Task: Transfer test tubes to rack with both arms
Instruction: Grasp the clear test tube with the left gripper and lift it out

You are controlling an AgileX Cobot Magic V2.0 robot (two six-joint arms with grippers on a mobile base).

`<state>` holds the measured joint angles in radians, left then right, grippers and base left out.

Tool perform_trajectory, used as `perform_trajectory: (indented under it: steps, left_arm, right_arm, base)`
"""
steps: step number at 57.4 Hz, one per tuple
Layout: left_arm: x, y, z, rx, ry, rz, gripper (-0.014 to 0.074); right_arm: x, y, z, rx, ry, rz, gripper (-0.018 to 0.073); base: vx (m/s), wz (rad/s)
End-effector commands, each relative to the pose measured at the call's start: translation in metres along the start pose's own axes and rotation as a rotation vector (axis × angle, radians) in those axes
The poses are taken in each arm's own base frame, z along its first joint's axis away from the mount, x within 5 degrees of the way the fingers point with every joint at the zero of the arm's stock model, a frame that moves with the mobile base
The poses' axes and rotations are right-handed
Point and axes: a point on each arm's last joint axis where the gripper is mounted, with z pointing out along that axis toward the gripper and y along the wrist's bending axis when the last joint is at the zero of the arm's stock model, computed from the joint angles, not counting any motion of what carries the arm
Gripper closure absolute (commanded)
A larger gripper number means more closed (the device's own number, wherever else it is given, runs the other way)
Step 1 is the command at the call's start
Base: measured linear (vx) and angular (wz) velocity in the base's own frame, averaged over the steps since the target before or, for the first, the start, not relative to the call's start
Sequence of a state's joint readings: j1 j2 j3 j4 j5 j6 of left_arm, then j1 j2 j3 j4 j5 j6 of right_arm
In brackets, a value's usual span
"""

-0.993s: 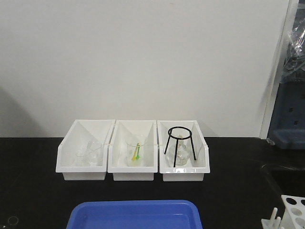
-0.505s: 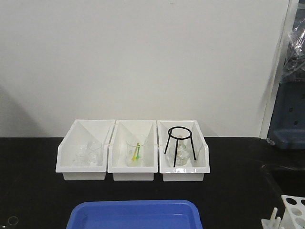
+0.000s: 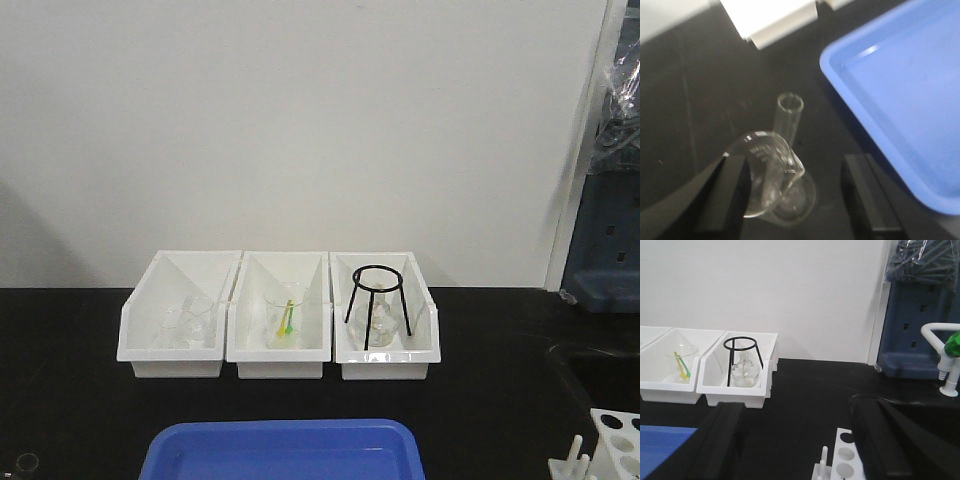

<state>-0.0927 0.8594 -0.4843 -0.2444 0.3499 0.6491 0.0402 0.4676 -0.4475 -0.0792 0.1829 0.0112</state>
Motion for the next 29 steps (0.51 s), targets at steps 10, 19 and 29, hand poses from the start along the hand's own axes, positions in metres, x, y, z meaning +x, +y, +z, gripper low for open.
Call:
perform_trajectory:
  steps: [10, 19, 29]
  left_arm:
    - [-0.018, 0.014, 0.021, -0.094, -0.102, -0.024, 0.0045]
    - [-0.019, 0.018, 0.036, -0.128, -0.117, -0.027, 0.0045]
    - [-0.013, 0.017, 0.055, -0.108, -0.059, -0.029, 0.0045]
  right_arm:
    - [-0.018, -0.001, -0.001, 0.001, -0.103, -0.008, 0.0047]
    - [-0.018, -0.001, -0.001, 0.001, -0.103, -0.008, 0.0047]
    - [-0.018, -0.001, -0.001, 0.004, -0.103, -0.029, 0.0047]
  base:
    - [0.00, 0.00]
    - [0.00, 0.00]
    - [0.00, 0.00]
